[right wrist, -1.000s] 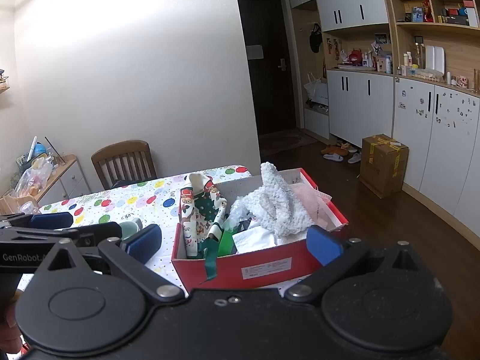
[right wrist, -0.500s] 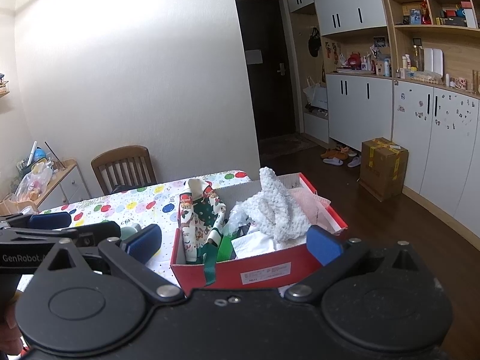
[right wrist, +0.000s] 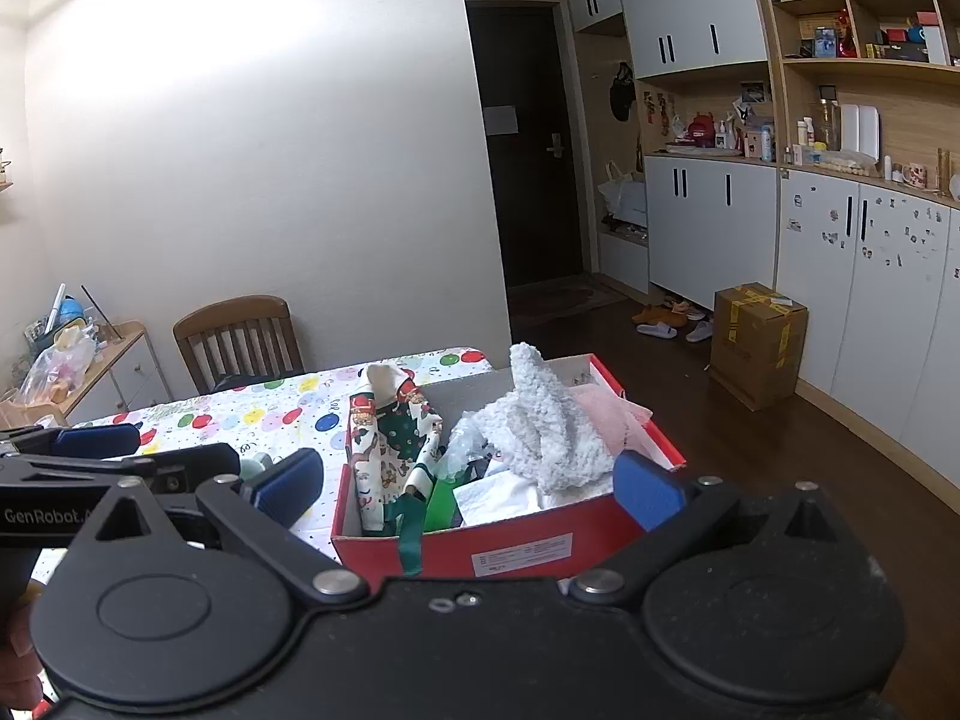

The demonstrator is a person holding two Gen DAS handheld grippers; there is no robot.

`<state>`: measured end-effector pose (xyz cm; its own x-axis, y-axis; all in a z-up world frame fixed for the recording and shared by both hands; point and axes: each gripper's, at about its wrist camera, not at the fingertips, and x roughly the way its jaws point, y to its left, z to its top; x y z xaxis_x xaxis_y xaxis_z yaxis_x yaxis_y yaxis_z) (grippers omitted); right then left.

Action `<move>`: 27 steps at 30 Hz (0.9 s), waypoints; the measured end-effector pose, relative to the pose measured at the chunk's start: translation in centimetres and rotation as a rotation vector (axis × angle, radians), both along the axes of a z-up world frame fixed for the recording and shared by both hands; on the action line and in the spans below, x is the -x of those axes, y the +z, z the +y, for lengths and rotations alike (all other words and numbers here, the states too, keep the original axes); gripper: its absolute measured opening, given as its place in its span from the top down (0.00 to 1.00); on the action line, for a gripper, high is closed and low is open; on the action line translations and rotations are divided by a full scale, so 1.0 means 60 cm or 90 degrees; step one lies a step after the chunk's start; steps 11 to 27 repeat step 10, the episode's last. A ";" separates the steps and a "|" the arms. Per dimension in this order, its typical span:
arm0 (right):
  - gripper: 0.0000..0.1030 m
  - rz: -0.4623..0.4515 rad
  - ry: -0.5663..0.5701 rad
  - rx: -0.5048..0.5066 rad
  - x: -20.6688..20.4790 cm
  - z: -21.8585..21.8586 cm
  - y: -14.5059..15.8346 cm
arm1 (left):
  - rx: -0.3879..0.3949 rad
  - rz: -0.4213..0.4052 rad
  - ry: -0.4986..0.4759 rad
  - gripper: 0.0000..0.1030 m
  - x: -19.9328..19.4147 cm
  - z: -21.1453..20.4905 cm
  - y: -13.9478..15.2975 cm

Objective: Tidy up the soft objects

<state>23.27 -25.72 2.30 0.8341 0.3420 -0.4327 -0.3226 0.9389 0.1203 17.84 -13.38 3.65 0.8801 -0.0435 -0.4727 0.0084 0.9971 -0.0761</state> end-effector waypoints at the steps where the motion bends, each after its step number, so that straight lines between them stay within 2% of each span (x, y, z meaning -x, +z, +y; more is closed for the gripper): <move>1: 0.00 0.000 0.000 0.001 0.000 0.000 0.000 | -0.002 -0.001 0.000 0.00 0.000 0.000 0.001; 27: 0.00 0.000 0.000 0.001 0.000 0.000 0.000 | -0.005 -0.003 -0.001 0.00 -0.003 0.003 0.000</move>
